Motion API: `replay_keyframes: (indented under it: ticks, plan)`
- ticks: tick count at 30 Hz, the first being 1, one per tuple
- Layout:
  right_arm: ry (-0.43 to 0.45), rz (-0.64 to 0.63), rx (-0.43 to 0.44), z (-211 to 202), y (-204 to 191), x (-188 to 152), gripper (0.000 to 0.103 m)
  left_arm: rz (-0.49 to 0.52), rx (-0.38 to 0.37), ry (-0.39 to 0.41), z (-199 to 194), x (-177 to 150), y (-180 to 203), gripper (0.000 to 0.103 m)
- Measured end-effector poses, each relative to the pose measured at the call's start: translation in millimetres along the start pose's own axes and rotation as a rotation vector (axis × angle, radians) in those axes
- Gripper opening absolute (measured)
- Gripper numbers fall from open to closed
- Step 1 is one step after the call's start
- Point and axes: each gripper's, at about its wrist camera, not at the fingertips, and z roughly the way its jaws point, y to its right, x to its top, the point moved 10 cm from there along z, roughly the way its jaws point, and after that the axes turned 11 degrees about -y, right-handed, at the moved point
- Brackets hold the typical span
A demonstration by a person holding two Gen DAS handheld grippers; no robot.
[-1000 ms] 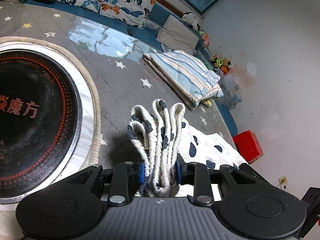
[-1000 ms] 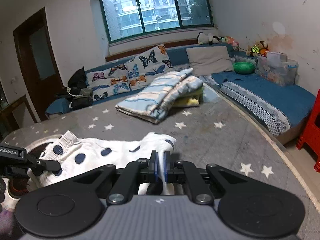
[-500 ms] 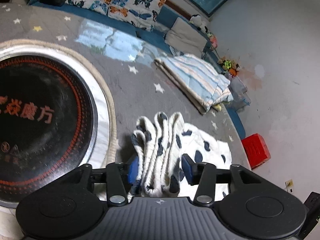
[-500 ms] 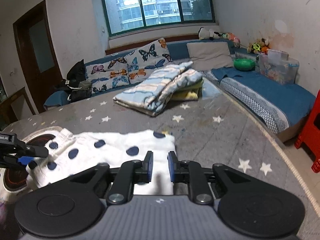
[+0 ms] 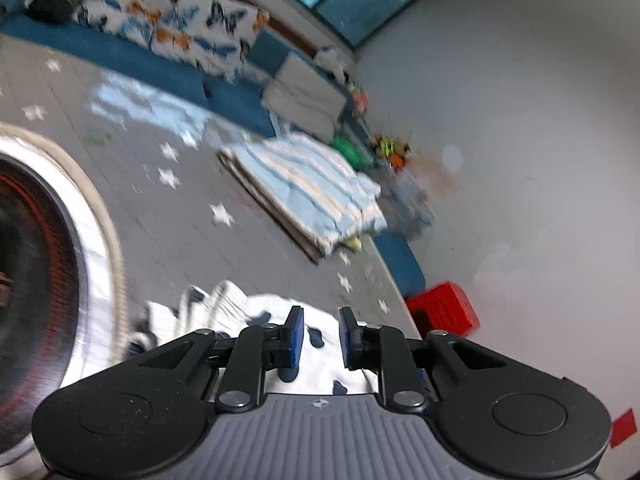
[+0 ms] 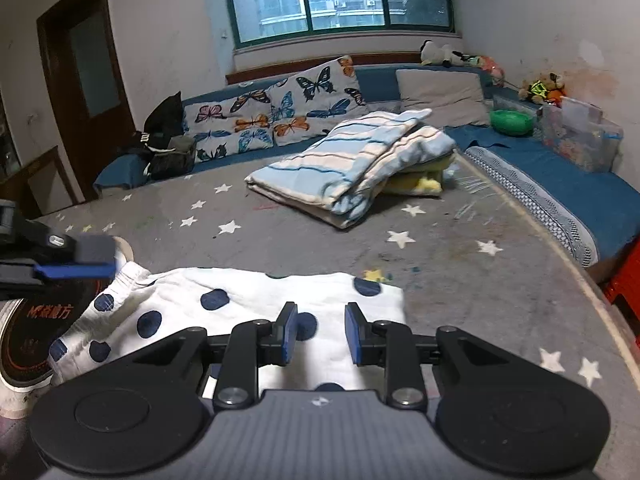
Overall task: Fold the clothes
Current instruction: 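Lower the folded pants onto the table with both grippers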
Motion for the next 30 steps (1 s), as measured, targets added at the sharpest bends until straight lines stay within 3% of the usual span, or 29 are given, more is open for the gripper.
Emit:
replay_keyframes:
  ticks: [5, 9, 12, 21, 26, 30]
  plan:
    - [-0.021, -0.003, -0.003, 11.2, -2.7, -0.7, 0.025, -0.045, 0.061, -0.001, 19.6, 5.1, -20.9, 0.019]
    - [-0.042, 0.007, -0.032, 19.9, 3.4, -6.1, 0.025, -0.022, 0.125, 0.023, 18.0, 4.8, -36.9, 0.017]
    - [-0.049, 0.032, -0.035, 21.2, 10.6, -8.8, 0.025, -0.024, 0.132, 0.019, 19.9, 2.9, -45.5, 0.011]
    - [-0.032, 0.037, -0.05, -0.3, 21.8, -10.2, 0.025, 0.015, 0.155, 0.04, 9.6, 2.0, -38.3, 0.012]
    - [-0.011, -0.017, -0.023, -22.7, 2.3, -19.7, 0.036, 0.096, 0.191, 0.064, -4.1, -4.7, -23.3, 0.019]
    - [-0.009, -0.056, -0.021, -33.2, -11.3, -35.9, 0.037, 0.203, 0.264, 0.078, -11.1, -17.0, -13.9, 0.033]
